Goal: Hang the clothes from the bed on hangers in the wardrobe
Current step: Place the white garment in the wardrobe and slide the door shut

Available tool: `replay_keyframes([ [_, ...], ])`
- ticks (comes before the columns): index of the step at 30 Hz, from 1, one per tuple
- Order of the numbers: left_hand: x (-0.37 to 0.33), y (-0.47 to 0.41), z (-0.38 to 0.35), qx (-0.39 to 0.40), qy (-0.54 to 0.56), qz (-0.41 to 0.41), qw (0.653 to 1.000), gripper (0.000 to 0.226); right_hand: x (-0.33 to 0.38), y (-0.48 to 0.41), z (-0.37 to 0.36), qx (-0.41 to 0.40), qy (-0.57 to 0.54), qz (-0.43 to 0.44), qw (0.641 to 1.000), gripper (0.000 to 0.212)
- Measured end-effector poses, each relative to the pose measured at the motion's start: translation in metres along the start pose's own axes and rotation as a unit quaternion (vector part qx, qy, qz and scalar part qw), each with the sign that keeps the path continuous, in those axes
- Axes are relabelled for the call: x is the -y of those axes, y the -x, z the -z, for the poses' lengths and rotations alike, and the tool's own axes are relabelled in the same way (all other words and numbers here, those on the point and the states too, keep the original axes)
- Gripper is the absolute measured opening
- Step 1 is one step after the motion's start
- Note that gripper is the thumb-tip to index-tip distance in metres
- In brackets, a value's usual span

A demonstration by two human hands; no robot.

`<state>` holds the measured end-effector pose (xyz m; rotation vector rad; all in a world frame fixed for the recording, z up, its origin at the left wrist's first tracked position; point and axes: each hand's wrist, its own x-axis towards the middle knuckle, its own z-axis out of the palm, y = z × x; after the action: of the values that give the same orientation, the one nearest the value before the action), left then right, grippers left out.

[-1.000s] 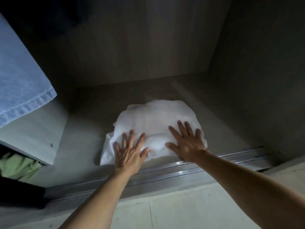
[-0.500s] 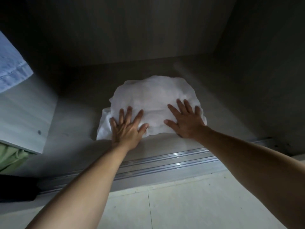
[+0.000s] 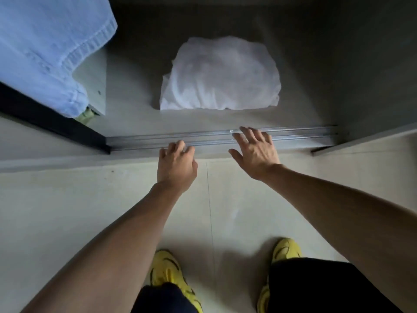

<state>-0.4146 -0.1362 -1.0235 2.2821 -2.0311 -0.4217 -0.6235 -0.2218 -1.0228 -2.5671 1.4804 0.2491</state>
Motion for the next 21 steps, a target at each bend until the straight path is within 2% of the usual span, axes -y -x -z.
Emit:
replay_keyframes([
  [5, -0.004, 0.071, 0.059, 0.044, 0.012, 0.028, 0.999, 0.021, 0.040, 0.062, 0.056, 0.037, -0.018, 0.004, 0.999, 0.046],
  [11, -0.019, 0.141, 0.170, 0.085, 0.034, 0.027, 0.995, 0.024, 0.077, 0.128, 0.164, 0.071, -0.036, -0.026, 0.996, 0.042],
  [21, -0.033, 0.219, 0.320, 0.065, 0.039, 0.042, 0.996, 0.021, 0.123, 0.208, 0.314, 0.047, -0.051, -0.041, 0.997, 0.036],
])
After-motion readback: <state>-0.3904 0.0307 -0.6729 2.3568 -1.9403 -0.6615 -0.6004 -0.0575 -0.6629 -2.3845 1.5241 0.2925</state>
